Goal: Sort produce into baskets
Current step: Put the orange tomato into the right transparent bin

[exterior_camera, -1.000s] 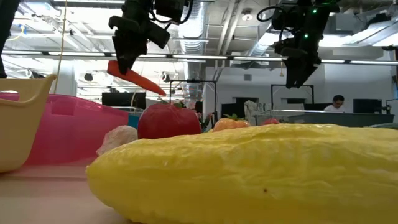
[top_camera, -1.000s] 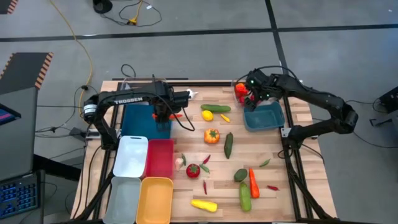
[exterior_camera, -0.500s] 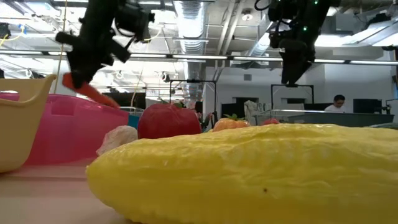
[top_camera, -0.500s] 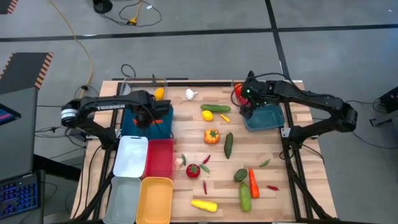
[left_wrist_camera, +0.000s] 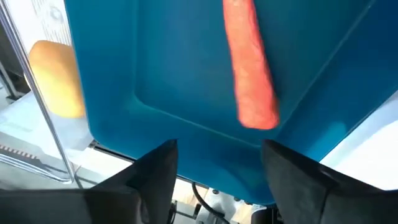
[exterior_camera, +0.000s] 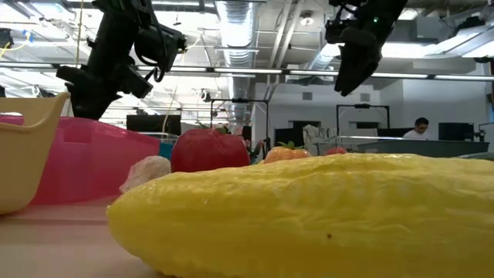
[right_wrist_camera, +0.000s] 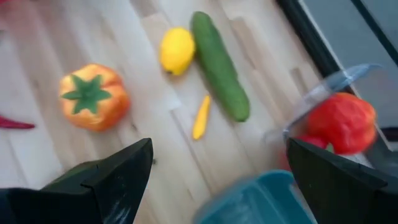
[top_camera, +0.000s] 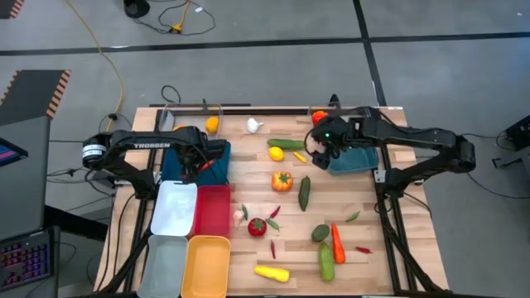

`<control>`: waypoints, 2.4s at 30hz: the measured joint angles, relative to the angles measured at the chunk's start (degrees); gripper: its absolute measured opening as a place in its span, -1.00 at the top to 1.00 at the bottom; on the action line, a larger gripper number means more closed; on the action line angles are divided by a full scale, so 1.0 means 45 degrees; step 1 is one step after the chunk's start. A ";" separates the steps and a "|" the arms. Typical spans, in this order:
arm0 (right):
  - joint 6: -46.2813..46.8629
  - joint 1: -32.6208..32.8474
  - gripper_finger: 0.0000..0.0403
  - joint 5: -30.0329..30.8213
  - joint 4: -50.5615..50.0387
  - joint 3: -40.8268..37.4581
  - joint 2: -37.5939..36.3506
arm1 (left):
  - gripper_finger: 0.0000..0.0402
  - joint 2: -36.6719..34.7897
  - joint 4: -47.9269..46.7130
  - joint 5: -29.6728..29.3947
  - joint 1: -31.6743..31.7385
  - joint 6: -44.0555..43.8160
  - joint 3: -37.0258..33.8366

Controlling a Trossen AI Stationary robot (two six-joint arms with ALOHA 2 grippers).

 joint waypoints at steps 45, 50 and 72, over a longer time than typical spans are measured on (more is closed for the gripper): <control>-0.2120 0.2755 -0.99 -0.1782 0.5220 -0.0003 0.3788 | -0.22 0.0010 0.0666 0.0130 0.0000 -0.0390 0.0005; -0.2120 0.2164 -0.99 -0.1813 0.5183 -0.0003 0.4677 | -0.22 0.0010 0.0666 0.0134 0.0000 -0.0390 0.0005; -0.2033 0.1865 -0.86 -0.3067 0.5666 0.0046 0.7412 | -0.22 0.0010 0.0962 0.0451 0.0000 -0.0390 0.0005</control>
